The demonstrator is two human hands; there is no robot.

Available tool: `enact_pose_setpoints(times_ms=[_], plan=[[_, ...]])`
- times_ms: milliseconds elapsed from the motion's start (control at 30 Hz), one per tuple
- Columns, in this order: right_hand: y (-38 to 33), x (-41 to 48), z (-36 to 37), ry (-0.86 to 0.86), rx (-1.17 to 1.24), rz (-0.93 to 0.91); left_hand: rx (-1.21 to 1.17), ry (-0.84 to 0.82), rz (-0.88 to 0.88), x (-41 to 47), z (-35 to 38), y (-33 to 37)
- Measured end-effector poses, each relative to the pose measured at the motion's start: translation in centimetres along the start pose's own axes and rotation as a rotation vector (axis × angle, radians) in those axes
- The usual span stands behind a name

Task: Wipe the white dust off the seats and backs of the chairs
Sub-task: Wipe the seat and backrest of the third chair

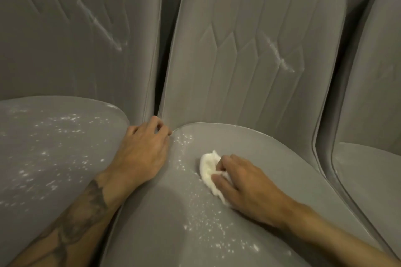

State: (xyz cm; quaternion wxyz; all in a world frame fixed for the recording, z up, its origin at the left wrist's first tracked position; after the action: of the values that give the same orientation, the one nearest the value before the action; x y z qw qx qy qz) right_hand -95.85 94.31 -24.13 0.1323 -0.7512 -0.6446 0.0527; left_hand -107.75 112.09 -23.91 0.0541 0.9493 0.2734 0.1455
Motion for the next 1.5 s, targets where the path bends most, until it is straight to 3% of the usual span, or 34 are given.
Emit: enact_pose_setpoints(times_ms=[100, 233, 267, 367, 467, 533, 667, 733, 867, 933, 1033, 1100, 1300, 1500], plan=[[2.1, 0.1, -0.7, -0.068, -0.034, 0.019, -0.004, 0.0, 0.002, 0.1, 0.1, -0.1], [7.2, 2.4, -2.3, -0.07, -0.11, 0.343, -0.007, 0.004, 0.009, 0.0, 0.1, -0.1], [6.0, 2.6, -2.1, -0.042, -0.105, 0.312, -0.012, 0.006, 0.01, 0.0, 0.1, -0.1], [-1.9, 1.1, 0.1, 0.016, -0.005, -0.022, -0.017, 0.014, 0.012, 0.2, -0.1, -0.1], [-4.4, 0.4, 0.9, -0.084, 0.027, -0.153, -0.034, 0.008, 0.009, 0.3, -0.1, -0.2], [-1.6, 2.3, 0.0, -0.069, -0.012, -0.08, -0.041, 0.009, 0.011, 0.2, -0.1, -0.2], [4.6, 6.0, -1.3, -0.045, -0.096, 0.298, -0.05, 0.001, 0.018, 0.0, -0.3, -0.1], [2.6, 6.4, -0.5, 0.001, -0.106, 0.239, -0.066, 0.013, 0.027, -0.1, -0.5, -0.2], [-2.9, 4.0, 1.4, -0.045, 0.005, -0.091, -0.068, 0.026, 0.031, 0.0, -0.6, -0.3], [-0.9, 4.8, 1.0, -0.082, -0.019, -0.061, -0.079, 0.031, 0.034, 0.0, -0.5, -0.4], [4.7, 7.9, -0.7, -0.054, -0.092, 0.233, -0.083, 0.034, 0.037, -0.2, -0.6, -0.2], [5.3, 9.7, -0.9, -0.034, -0.101, 0.331, -0.077, 0.041, 0.041, -0.3, -0.7, -0.1], [-2.2, 7.9, 1.6, -0.029, 0.013, -0.05, -0.079, 0.052, 0.031, -0.2, -1.1, 0.1], [3.1, 12.7, -0.1, -0.061, -0.077, 0.251, -0.104, 0.049, 0.041, -0.4, -1.2, 0.0]])
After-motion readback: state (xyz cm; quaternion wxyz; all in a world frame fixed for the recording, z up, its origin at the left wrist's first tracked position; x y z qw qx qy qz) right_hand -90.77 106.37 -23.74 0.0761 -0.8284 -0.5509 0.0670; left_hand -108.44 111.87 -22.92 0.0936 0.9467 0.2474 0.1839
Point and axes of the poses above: each hand's wrist, its own x-axis towards the middle knuckle, its own z-axis out of the palm, y = z × x, the point moved 10 cm from there along x, towards the middle knuckle, and after that the axes turned 10 degrees about -y, right-handed, at the moved point
